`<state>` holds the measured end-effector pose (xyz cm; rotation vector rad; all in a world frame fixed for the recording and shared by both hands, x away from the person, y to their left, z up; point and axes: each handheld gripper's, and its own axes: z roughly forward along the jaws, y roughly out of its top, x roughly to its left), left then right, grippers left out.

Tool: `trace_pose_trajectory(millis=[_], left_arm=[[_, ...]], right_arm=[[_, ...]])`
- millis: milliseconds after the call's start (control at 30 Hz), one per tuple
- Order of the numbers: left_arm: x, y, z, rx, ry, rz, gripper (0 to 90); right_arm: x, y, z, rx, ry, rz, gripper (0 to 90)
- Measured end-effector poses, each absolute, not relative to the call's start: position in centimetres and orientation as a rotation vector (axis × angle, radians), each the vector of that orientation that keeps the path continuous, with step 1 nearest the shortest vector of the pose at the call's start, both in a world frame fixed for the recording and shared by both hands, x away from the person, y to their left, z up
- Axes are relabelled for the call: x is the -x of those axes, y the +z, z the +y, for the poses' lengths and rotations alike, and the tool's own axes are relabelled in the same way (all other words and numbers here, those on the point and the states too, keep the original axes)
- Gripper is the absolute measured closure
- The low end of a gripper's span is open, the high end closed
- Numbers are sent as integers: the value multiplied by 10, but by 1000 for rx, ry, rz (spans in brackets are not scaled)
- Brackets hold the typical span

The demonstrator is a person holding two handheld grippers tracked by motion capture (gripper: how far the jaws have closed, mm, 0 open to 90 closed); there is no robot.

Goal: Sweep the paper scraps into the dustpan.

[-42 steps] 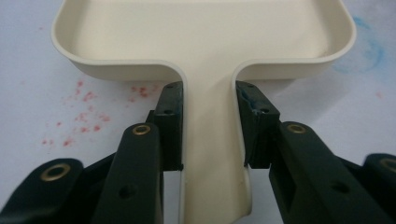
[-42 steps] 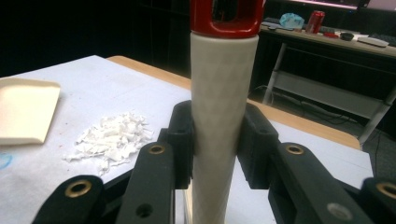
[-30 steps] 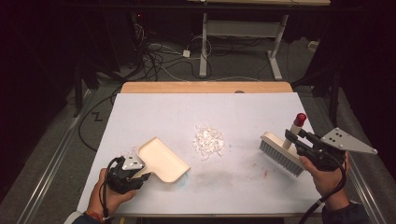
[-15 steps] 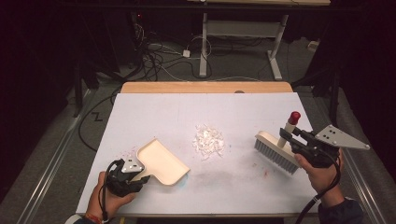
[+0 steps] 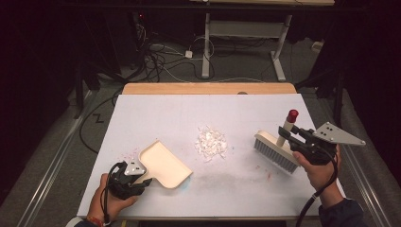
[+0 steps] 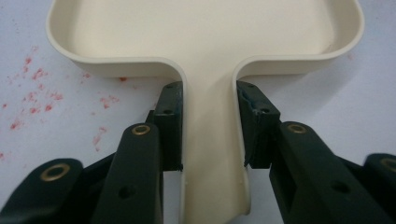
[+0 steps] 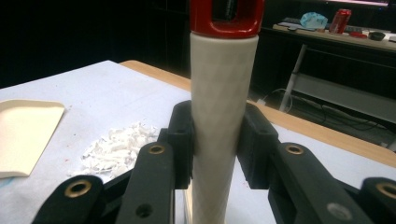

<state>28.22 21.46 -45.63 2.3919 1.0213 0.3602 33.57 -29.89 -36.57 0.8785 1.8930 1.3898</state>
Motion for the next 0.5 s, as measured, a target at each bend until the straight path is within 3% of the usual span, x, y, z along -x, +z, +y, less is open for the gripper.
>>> trace_pose_trajectory(millis=[300,500], left_arm=[[-283,-457,215,-2405,358,1016,637],[-283,-459,215,-2410,350,1015,637]], right_arm=[[-357,-363,-286,-863,1390,1893,703],[-391,-363,-264,-890,1389,1877,703]])
